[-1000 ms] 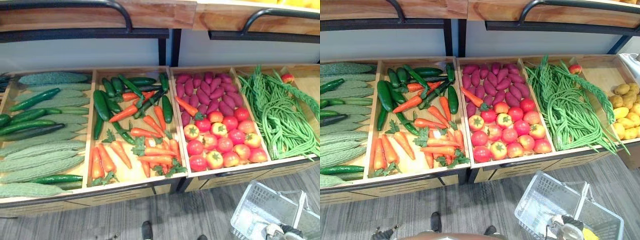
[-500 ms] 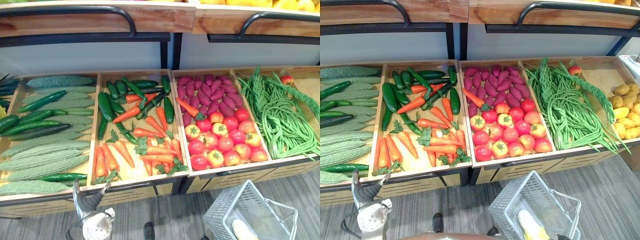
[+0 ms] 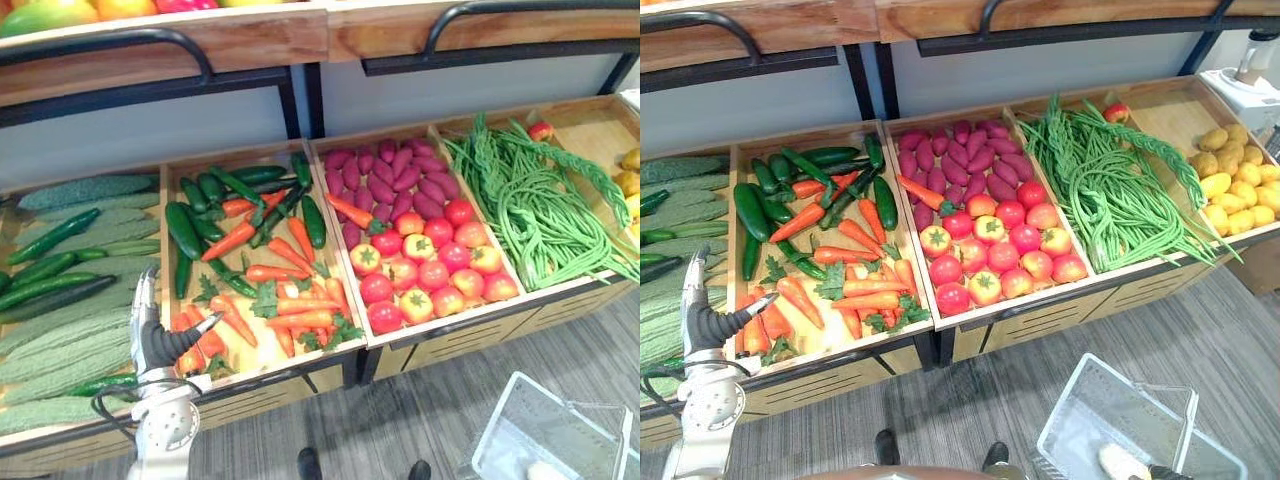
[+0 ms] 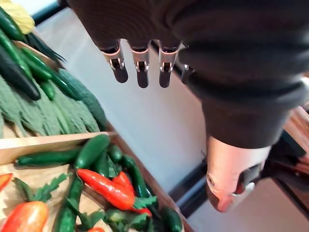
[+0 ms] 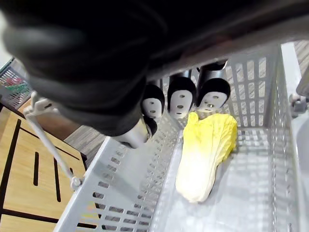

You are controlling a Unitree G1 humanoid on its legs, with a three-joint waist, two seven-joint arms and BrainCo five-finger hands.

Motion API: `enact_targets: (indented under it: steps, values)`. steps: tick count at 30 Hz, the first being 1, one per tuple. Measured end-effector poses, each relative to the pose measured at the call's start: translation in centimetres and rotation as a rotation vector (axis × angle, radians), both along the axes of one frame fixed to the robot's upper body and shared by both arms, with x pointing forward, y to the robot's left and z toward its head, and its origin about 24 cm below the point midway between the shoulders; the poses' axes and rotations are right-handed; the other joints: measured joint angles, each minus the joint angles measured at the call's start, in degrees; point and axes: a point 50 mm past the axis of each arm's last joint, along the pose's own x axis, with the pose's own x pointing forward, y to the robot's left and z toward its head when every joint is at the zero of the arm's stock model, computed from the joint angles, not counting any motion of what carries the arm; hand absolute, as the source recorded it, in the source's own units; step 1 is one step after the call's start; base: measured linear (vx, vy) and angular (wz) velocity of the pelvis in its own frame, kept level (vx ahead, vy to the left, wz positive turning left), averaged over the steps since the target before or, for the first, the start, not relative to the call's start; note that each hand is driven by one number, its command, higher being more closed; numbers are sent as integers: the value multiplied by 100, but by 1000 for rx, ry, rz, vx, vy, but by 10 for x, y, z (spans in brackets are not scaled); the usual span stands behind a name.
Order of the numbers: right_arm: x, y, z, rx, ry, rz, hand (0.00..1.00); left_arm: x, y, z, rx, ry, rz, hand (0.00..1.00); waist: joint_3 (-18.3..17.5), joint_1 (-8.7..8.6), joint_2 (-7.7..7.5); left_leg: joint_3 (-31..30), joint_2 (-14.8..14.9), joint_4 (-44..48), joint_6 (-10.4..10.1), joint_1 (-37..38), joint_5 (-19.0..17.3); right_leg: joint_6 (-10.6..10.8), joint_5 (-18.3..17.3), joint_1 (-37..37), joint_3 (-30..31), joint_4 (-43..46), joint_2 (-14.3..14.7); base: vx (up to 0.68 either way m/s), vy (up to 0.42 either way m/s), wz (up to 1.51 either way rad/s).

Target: Pick vegetable in the basket

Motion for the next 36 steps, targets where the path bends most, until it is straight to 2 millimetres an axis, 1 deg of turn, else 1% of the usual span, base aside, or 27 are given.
enact_targets:
  steps: [2, 4, 8, 9, 13, 18, 23, 26, 27, 30, 36]
  values:
    - [-1, -3, 2, -10, 10, 9, 100, 2, -2, 4, 37, 10, -54, 0, -1, -2, 2, 1, -3, 1, -1, 3, -1, -5, 18, 1, 2, -9, 13, 55, 0, -2]
    - [-1, -8, 5, -28, 23, 31, 100, 6, -4, 7, 124, 57, -132, 0, 1, -2, 3, -1, -3, 2, -2, 2, -1, -5, 18, 2, 2, -25, 25, 52, -4, -1]
    - [3, -12, 8, -46, 34, 71, 100, 9, -9, 8, 175, 99, -216, 0, 8, -1, 13, -7, -13, 8, -1, 3, -2, -5, 19, 5, 1, -30, 21, 33, 3, 0]
    - [4, -14, 9, -54, 29, 74, 100, 10, -10, 8, 212, 123, -243, 0, 13, -1, 22, -8, -13, 7, -1, 3, -1, -6, 19, 6, 1, -29, 20, 0, 0, 0]
    - [8, -18, 13, -75, 18, 90, 100, 13, -9, 6, 289, 201, -313, 0, 16, 1, 45, 1, -10, 2, -1, 15, -1, -7, 19, 9, 12, -26, 21, 0, 0, 0]
    - [13, -21, 17, -89, 17, 128, 100, 21, -8, -7, 315, 292, -360, 0, 18, 8, 77, 18, -3, 1, -3, 16, -2, -7, 20, 4, 34, -22, 24, 0, 0, 0]
    - [20, -27, 23, -115, 18, 179, 100, 26, -8, -20, 384, 405, -426, 0, 24, 22, 117, 60, 9, 1, -4, 25, -7, -7, 20, -5, 58, -16, 23, 32, 6, -4]
    - [27, -28, 26, -135, 11, 218, 100, 27, -10, -32, 449, 481, -464, 0, 27, 27, 147, 166, 42, 0, -10, 88, -42, -6, 20, -5, 132, -3, 21, 29, -2, -16]
    - [29, -29, 28, -144, 8, 227, 100, 30, -12, -37, 471, 504, -476, 0, 42, 20, 179, 176, 43, 0, -11, 87, -45, -6, 21, -11, 136, -3, 19, 21, 1, -4]
    - [31, -31, 30, -155, 19, 252, 100, 34, -10, -43, 501, 544, -477, 0, 54, 20, 218, 192, 51, 0, -18, 81, -49, -6, 21, -25, 142, -3, 23, 15, 0, -3]
    - [32, -31, 30, -156, 22, 260, 100, 42, -1, -51, 515, 602, -434, 0, 66, 24, 233, 265, 51, 2, -11, -46, -43, -25, 40, -204, 217, 15, 21, 34, -1, -6]
